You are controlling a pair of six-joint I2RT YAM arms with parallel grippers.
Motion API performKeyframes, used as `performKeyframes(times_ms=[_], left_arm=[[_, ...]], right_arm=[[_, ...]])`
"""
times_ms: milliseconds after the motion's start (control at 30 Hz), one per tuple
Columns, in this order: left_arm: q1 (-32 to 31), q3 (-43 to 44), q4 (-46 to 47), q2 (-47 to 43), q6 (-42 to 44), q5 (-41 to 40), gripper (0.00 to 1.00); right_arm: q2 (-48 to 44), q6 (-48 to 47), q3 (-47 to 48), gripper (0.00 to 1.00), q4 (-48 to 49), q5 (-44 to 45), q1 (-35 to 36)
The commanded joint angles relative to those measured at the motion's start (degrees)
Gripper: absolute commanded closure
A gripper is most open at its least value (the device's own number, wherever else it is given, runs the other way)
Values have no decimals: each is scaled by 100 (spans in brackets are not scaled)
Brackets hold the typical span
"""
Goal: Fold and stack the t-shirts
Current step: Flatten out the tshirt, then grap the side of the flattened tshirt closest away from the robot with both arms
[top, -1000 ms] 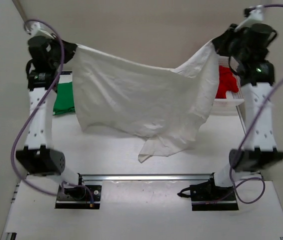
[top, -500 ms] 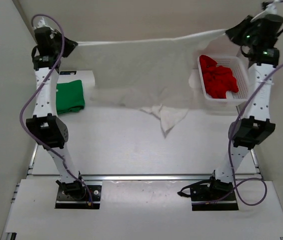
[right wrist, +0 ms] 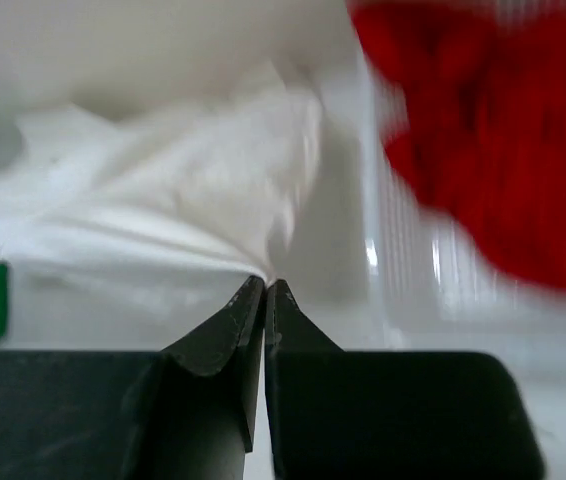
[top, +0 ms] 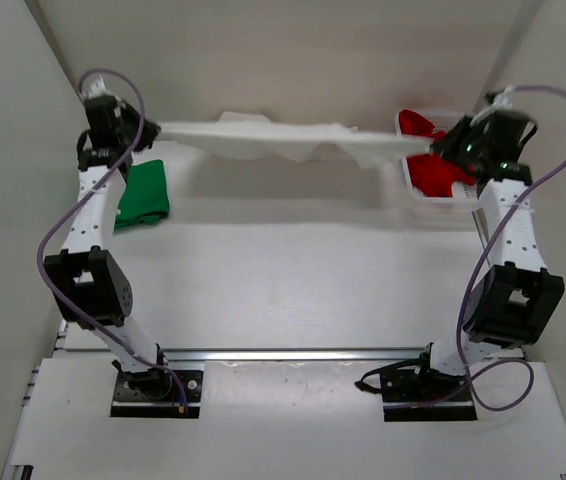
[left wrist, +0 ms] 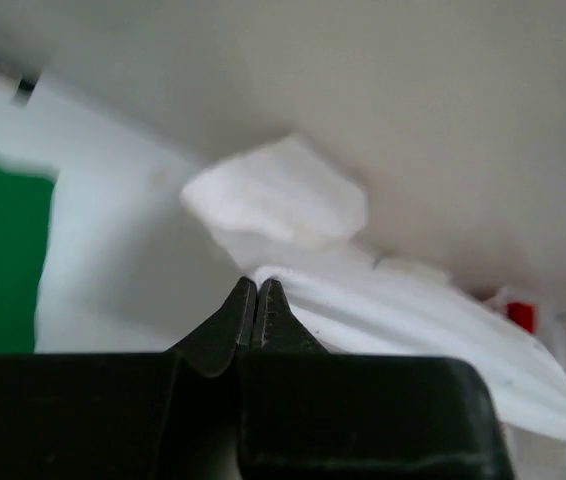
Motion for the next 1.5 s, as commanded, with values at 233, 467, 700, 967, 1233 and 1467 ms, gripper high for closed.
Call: performKeyframes(times_ms=[233,467,700,967,1233,1467], left_arm=[[81,-5296,374,-3741,337,-779,100],[151,-7162,-30,-4832,478,-798,100],[-68,-7392,-663,-5306,610,-911,100],[345,-7436,-40,-4176,216,-374,100],[-33,-6252,523,-2698,-119,-647,100],[55,-5284,488,-1713,30,-779,100]], right_arm=[[-2865,-144,-4188,100,-704,912,559],[-3894,-268,-5227,100,-1740,402,427],[-5097,-199,-5868,100,-2884,472,1023],[-3819,163,-5835,100,-1244,489,1534],[-1595,-215,-4202,100,-688,234,1033],[-503,-92,-3163,100,-566,217,937]])
